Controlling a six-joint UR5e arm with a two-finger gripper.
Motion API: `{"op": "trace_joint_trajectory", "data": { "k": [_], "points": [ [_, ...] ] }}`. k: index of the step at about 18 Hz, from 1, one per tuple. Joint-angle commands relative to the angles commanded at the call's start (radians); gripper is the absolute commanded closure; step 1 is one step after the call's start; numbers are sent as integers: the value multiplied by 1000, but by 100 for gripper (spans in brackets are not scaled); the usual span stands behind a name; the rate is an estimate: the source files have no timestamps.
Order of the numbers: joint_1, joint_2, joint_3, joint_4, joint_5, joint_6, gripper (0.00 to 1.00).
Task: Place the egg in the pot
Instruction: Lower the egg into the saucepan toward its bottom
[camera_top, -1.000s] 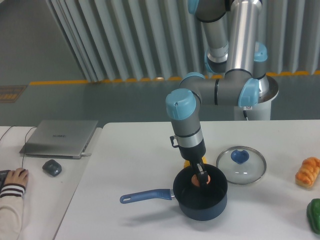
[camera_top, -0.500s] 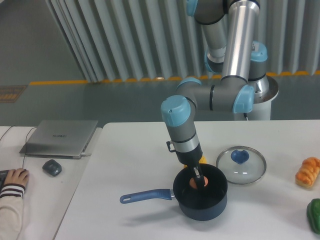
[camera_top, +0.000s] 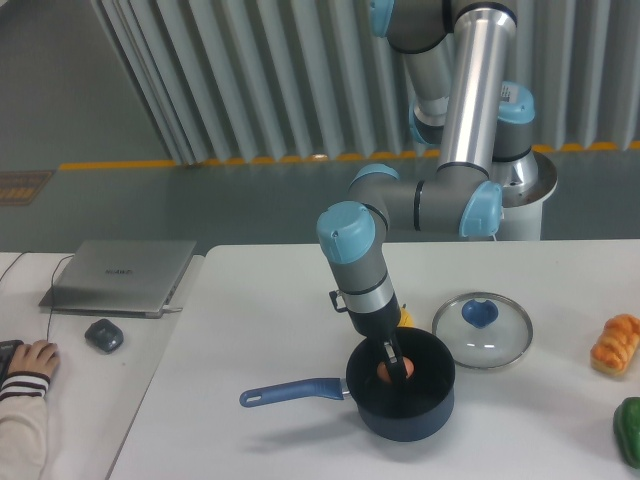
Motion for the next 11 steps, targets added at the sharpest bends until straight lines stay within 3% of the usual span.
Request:
{"op": "trace_joint_trajectory", "data": {
  "k": [11],
  "points": [
    [-3,-11,-2,2,2,-2,77]
  ]
}}
